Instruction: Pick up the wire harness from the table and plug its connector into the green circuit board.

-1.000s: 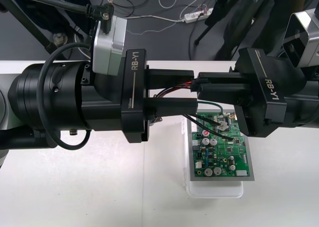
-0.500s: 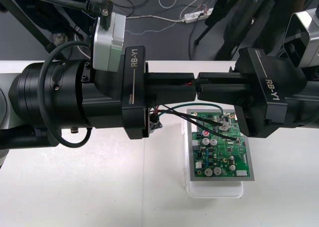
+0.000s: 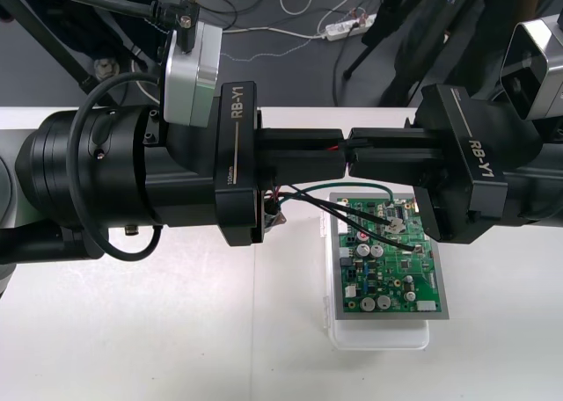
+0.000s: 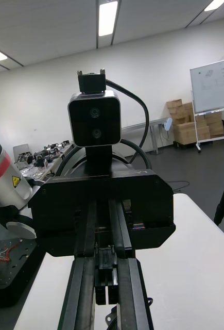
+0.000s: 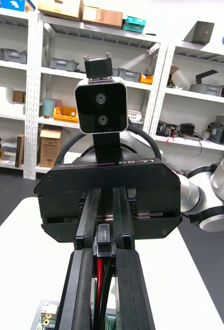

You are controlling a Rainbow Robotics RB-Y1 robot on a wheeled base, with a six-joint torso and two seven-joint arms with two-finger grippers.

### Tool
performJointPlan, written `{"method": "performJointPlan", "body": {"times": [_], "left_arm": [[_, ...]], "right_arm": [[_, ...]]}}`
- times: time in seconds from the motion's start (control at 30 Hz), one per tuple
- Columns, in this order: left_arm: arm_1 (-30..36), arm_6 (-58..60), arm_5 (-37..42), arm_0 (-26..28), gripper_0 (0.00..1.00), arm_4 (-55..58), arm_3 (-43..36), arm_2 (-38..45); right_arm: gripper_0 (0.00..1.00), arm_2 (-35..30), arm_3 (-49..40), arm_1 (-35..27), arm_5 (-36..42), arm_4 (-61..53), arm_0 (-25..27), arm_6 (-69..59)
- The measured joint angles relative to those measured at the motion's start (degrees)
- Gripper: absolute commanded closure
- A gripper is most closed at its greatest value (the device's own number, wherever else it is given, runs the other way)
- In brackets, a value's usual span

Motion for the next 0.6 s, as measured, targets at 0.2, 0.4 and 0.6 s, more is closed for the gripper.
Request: {"method": "performJointPlan", "body": {"times": [0.2,0.4,0.6], "left_arm": [[0.0,0.0,0.0,0.0,1.0,0.01,0.0,0.0],[0.0,0.0,0.0,0.0,1.0,0.01,0.01,0.0],[0.0,0.0,0.0,0.0,1.0,0.01,0.01,0.0]], "right_arm": [[0.68,0.0,0.0,0.0,0.0,0.0,0.01,0.0],[0.0,0.0,-0.01,0.0,-0.01,-0.17,0.01,0.0],[0.0,0.0,-0.01,0.0,-0.01,-0.24,0.01,0.0]]}}
